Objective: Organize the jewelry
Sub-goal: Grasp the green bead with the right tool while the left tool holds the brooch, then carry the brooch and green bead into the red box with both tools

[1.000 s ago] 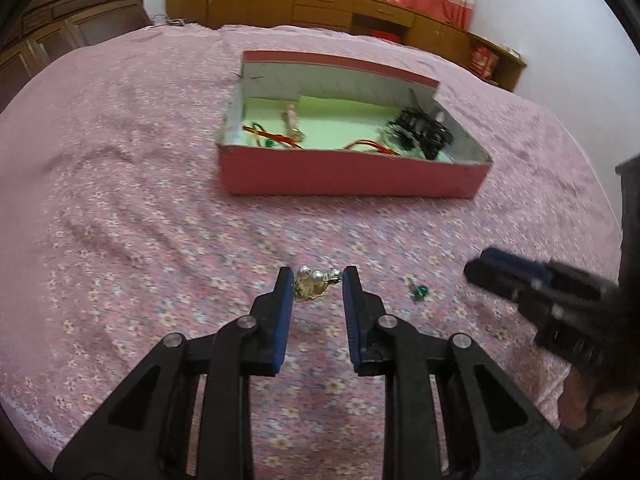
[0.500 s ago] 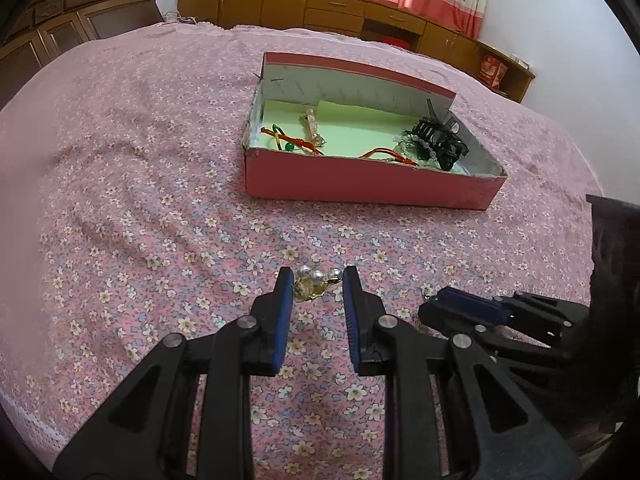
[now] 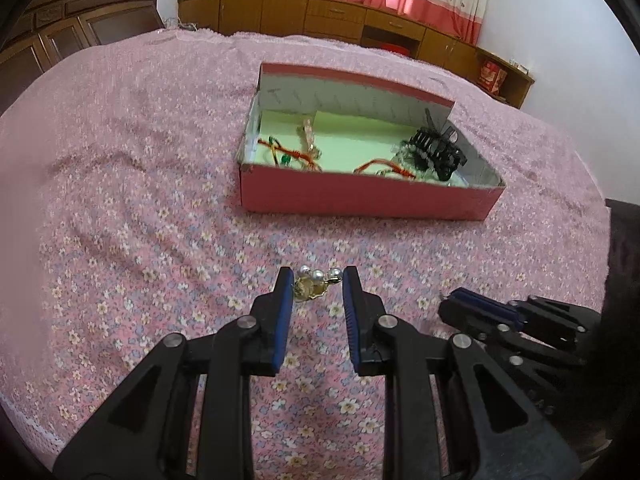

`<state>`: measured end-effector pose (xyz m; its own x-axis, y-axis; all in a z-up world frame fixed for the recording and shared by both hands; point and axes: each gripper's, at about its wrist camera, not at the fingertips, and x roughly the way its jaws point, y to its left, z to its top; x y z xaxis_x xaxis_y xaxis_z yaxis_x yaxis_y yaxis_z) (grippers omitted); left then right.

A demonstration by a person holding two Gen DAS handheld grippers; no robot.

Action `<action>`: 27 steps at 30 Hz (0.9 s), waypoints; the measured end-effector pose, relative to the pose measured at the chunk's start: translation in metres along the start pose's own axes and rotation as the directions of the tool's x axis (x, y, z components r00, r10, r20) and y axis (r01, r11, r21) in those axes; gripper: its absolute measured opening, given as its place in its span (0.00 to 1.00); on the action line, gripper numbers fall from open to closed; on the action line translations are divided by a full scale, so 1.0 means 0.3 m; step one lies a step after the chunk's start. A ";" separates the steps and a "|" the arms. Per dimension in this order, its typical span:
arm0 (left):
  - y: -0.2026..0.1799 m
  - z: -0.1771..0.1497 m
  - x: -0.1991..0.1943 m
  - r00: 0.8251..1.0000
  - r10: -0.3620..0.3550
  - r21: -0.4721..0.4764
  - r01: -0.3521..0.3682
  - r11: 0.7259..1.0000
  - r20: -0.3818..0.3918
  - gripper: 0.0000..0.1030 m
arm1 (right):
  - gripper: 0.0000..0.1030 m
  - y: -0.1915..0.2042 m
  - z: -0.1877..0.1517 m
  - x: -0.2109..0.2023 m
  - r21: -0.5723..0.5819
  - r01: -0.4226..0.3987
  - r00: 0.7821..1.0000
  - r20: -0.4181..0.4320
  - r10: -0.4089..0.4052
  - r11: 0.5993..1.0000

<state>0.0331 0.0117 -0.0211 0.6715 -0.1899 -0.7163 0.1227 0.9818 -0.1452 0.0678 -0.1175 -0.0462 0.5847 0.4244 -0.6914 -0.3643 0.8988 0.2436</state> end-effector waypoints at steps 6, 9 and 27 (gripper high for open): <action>-0.024 0.052 -0.013 0.998 0.001 0.015 -0.002 1.000 0.064 0.16 | 0.12 -0.008 0.042 -0.084 -0.010 0.017 0.994 0.108 -0.016 1.000; -0.038 0.081 -0.014 0.995 0.004 0.025 -0.007 1.000 0.102 0.16 | 0.12 -0.015 0.066 -0.114 -0.015 0.039 0.987 0.160 -0.036 0.999; -0.085 0.243 0.068 0.953 0.048 0.053 -0.067 0.996 0.301 0.16 | 0.12 -0.107 0.256 -0.105 0.049 0.092 0.935 0.339 -0.103 0.995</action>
<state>0.0969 -0.0165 0.0178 0.8652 -0.1310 -0.4840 0.1159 0.9914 -0.0610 0.1167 -0.1512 0.0199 0.8297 0.3414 -0.4416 -0.2734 0.9383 0.2118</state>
